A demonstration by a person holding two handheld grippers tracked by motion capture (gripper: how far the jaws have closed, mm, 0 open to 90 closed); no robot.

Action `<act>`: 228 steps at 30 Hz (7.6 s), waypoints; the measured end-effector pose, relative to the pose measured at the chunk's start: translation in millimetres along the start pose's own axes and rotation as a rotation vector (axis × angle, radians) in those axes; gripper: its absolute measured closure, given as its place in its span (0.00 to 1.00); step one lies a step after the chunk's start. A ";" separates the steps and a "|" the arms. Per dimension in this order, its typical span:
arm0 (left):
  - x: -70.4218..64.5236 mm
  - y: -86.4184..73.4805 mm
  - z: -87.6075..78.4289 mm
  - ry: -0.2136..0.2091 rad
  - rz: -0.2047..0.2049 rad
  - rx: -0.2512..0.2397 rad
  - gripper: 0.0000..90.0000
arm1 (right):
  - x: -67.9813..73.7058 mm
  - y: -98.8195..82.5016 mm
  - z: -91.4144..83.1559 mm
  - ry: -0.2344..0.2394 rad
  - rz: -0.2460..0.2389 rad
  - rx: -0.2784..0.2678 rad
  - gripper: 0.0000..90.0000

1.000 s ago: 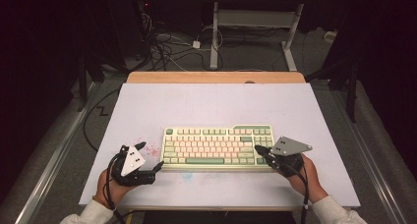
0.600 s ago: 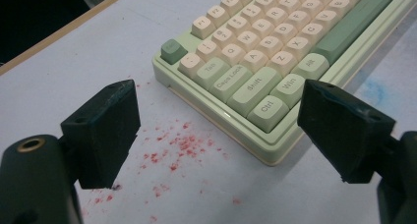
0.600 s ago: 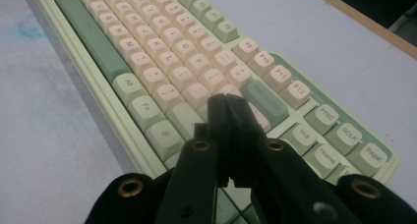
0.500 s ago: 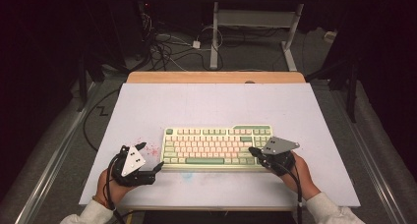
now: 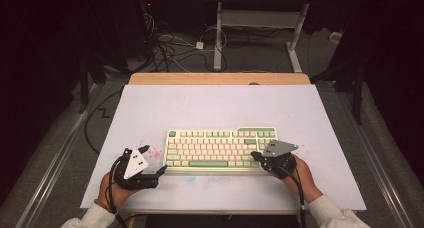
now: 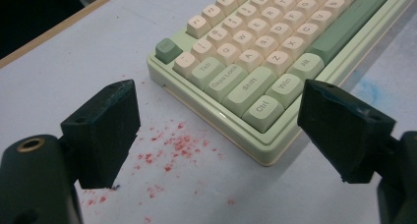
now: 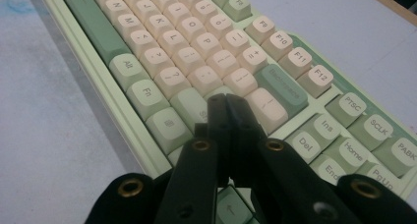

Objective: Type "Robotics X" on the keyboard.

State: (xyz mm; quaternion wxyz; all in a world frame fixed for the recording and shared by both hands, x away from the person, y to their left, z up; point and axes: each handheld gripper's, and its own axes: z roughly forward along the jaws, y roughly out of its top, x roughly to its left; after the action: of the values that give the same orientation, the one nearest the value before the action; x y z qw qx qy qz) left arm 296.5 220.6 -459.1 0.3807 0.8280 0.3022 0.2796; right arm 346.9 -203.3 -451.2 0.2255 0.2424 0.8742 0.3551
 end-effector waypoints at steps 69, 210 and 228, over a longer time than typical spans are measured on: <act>-3.6 54.2 19.0 -0.122 0.006 0.020 0.97 | 3.5 -0.5 8.1 -0.027 -0.010 0.026 1.00; -14.6 43.7 21.5 -0.011 0.122 -0.108 0.18 | -2.6 10.3 -36.6 -0.053 0.011 -0.114 1.00; -10.5 19.8 6.0 0.016 0.102 -0.079 0.18 | -6.4 19.8 -31.7 -0.043 0.016 -0.120 1.00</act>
State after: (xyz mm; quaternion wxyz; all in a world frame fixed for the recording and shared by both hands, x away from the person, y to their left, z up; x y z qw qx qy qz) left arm 299.4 199.9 -449.1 0.3959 0.8245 0.2512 0.3168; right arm 339.2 -210.8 -414.9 0.2556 0.2431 0.8443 0.4034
